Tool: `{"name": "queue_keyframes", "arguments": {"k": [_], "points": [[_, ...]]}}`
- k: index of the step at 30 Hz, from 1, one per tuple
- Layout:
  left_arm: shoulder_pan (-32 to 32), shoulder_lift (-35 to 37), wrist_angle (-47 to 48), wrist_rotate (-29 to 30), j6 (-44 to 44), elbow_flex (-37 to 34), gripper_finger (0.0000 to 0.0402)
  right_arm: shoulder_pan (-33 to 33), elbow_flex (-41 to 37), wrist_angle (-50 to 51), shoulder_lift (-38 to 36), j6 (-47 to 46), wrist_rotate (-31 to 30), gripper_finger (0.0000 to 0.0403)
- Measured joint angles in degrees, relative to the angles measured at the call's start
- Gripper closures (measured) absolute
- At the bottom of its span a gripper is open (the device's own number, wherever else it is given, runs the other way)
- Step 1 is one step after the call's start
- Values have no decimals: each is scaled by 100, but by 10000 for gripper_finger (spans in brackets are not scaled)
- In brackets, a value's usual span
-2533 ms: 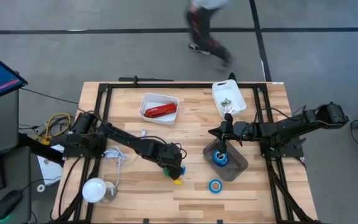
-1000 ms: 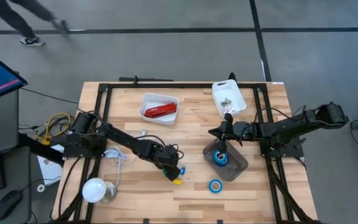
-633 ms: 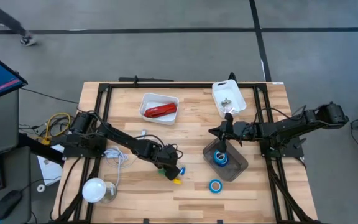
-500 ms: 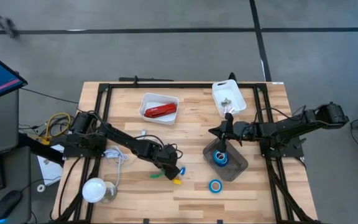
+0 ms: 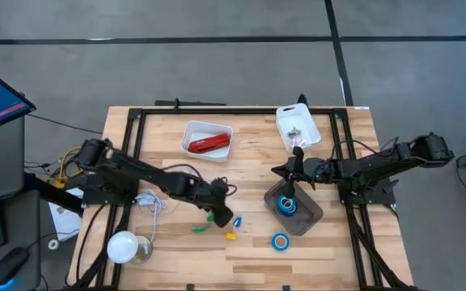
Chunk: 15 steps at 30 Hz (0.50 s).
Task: Pick and place Stapler, Stapler remover, tape
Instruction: Put the right green small stapler into the left white bin
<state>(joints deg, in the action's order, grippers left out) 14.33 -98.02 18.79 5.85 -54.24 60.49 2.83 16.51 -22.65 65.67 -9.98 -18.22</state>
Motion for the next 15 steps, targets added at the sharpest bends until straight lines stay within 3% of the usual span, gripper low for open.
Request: {"name": "queue_keyframes", "arguments": {"k": [6, 8, 12, 15], "points": [[213, 545, 431, -118, -33, 13, 400, 0, 0, 3, 0, 0, 2, 395], [367, 579, 594, 132, -201, 19, 401, 0, -1, 2, 0, -2, 2, 395], [652, 392, 1311, 733, -359, 406, 401, -6, -2, -2, 0, -2, -2, 395], [692, 111, 2185, 759, -420, 949, 401, -71, -2, -3, 0, -7, -1, 395]]}}
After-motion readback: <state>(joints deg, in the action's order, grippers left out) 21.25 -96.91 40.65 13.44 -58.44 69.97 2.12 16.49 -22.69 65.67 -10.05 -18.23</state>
